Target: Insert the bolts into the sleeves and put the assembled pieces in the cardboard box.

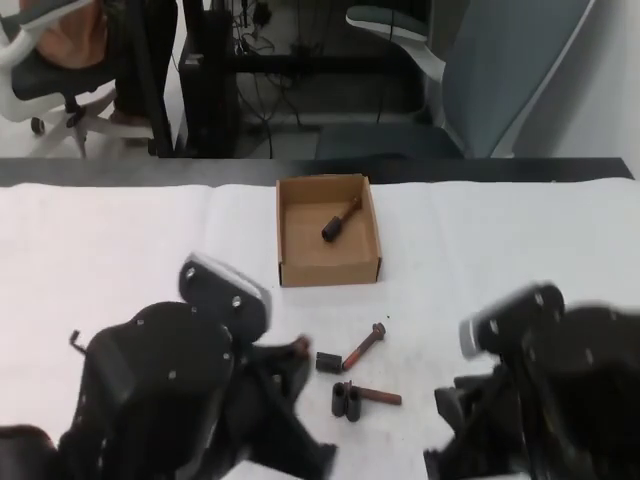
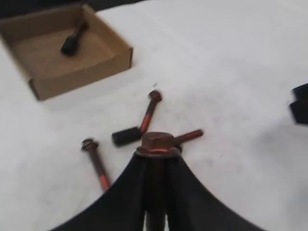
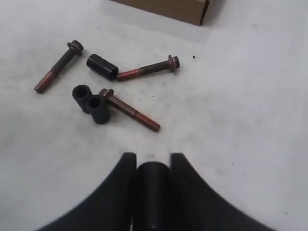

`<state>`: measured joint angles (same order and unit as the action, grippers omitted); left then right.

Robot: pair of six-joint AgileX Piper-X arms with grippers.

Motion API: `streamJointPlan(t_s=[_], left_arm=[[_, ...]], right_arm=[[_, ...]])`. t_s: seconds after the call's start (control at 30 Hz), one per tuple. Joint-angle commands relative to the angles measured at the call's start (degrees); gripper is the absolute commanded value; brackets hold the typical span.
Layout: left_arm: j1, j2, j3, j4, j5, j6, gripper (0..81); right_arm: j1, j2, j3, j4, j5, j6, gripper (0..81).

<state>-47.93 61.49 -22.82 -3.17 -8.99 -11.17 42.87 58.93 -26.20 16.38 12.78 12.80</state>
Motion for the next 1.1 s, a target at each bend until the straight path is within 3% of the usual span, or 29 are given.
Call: streamJointPlan(t_s=[0.0, 0.13, 0.3, 0.37, 0.47, 0.53, 0.77, 0.9, 1.07], left_arm=[[2.91, -0.14, -0.17, 6.75, 0.85, -1.36, 1.8], [5.77, -0.14, -0.17, 10.98, 5.24, -0.36, 1.8], [6.12, -0.14, -0.17, 11.86, 6.23, -0.36, 1.8], [6.12, -0.14, -0.17, 11.86, 6.85, -0.36, 1.8], [6.12, -0.14, -0.17, 11.86, 8.36, -0.36, 1.8], [6.12, -0.14, -0.17, 11.86, 8.65, -0.36, 1.8], [6.12, -0.14, -0.17, 10.8, 10.95, -0.36, 1.8], [6.12, -0.14, -0.17, 10.19, 12.14, -0.36, 1.8], [6.12, -0.14, -0.17, 9.87, 12.14, -0.36, 1.8]], right_arm=[[-2.53, 3.53, -4.34, 5.38, -3.14, 0.01, 0.4], [-5.28, 10.68, -6.77, 8.71, -6.55, 0.02, 0.4], [-5.81, 19.92, -8.45, 9.51, -6.86, -2.92, 1.0], [-5.81, 22.07, -8.59, 9.3, -8.58, -2.47, 10.2], [-5.81, 23.52, -8.59, 8.82, -8.84, -0.65, 36.1], [-5.81, 23.52, -8.59, 8.71, -8.82, 0.84, 44.4], [-5.81, 23.52, -8.65, 9.66, -11.11, 0.03, 44.1], [-5.81, 23.52, -8.74, 17.17, -15.58, -1.93, 44.1], [-5.81, 23.52, -8.74, 23.87, -8.31, -5.98, 44.1]])
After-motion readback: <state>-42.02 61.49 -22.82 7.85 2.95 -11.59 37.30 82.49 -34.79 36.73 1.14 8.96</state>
